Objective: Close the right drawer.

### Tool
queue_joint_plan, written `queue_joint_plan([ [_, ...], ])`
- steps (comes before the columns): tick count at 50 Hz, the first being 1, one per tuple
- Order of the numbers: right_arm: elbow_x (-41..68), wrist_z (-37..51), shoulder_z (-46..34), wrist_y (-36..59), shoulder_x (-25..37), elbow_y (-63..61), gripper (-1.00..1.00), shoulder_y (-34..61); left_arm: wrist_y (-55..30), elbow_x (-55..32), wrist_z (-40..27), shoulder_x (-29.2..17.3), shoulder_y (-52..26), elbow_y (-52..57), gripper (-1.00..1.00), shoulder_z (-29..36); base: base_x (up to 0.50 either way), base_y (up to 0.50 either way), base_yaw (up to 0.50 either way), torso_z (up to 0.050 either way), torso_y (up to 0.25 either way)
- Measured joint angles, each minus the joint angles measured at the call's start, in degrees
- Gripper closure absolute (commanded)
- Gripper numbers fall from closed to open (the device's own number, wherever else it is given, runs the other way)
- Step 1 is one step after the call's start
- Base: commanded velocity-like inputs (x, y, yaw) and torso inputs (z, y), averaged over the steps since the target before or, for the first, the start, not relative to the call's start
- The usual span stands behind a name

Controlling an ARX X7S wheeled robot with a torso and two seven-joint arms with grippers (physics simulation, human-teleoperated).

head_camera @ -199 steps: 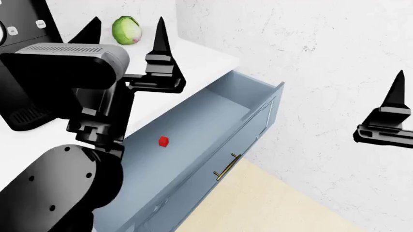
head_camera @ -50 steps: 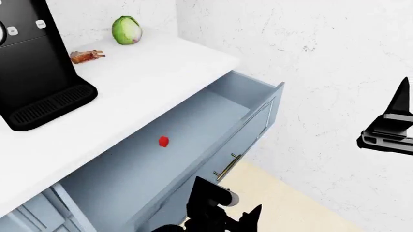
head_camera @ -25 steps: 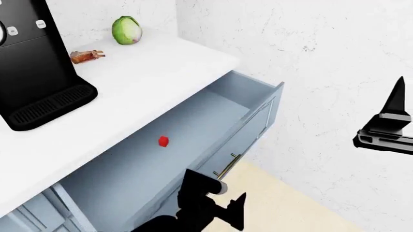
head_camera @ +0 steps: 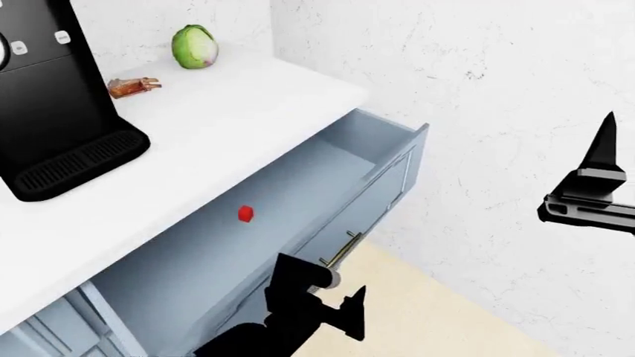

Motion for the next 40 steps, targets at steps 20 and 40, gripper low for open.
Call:
queue_joint_plan([
  [20, 0.6, -0.3, 0.6, 0.8, -0.8, 0.3, -1.0, 0.2, 8.8, 3.9, 6.5, 2.4, -5.0, -17.3, -1.0, -1.7, 0.0, 0.0, 0.0, 0.0, 0.0],
  [40, 0.5, -0.1, 0.8, 0.8, -1.0, 0.3, -1.0, -0.1, 16.5, 6.3, 7.6, 4.4, -7.8, -28.6, -1.0, -1.7, 0.0, 0.0, 0.0, 0.0, 0.0],
])
